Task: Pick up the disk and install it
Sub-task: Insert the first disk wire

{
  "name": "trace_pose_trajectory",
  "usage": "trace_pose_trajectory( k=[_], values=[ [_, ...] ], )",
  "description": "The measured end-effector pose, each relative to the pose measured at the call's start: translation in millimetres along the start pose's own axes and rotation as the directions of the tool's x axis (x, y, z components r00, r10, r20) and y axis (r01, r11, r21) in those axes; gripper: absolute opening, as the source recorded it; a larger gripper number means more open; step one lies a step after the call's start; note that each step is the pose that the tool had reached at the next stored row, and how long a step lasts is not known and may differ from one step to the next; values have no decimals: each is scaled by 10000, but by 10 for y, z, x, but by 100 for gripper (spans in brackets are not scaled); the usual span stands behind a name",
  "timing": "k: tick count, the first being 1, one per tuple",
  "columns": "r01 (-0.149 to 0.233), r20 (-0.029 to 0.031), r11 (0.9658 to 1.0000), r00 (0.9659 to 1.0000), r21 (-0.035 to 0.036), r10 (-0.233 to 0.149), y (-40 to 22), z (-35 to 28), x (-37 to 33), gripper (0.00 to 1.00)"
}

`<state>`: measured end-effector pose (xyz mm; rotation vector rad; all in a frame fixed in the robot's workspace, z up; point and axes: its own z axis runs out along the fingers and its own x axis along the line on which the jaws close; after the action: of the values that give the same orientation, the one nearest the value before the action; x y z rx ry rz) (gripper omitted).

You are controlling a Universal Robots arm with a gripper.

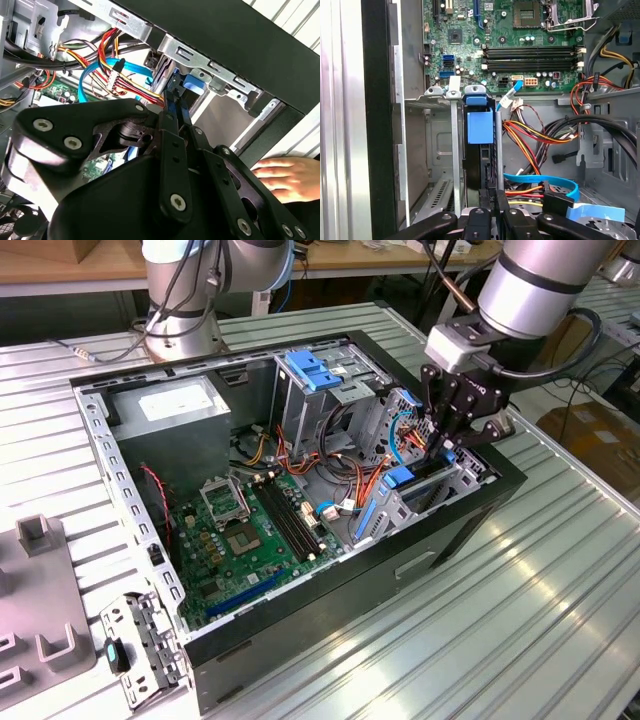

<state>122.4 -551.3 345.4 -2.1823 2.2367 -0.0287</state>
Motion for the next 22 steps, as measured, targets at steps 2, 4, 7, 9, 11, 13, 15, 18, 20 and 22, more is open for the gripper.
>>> trace_pose_trajectory(
  k=[2, 4, 7, 9, 11, 13, 15, 18, 20, 22],
  values=[
    [0, 1, 10000, 10000, 0, 0, 0, 15, 2, 16],
    [0, 0, 10000, 10000, 0, 0, 1, 31, 3, 16],
    [0, -3, 10000, 10000, 0, 0, 1, 40, 4, 16],
    [0, -1, 10000, 10000, 0, 0, 1, 41, 4, 16],
    [0, -1, 10000, 10000, 0, 0, 1, 41, 4, 16],
    [0, -2, 10000, 10000, 0, 0, 1, 41, 4, 16],
    [0, -3, 10000, 10000, 0, 0, 1, 41, 4, 16],
    [0, 0, 10000, 10000, 0, 0, 1, 43, 4, 18],
    [0, -15, 10000, 10000, 0, 0, 0, 7, 4, 30],
    [0, -20, 10000, 10000, 1, 0, -1, -47, 4, 30]
  ],
)
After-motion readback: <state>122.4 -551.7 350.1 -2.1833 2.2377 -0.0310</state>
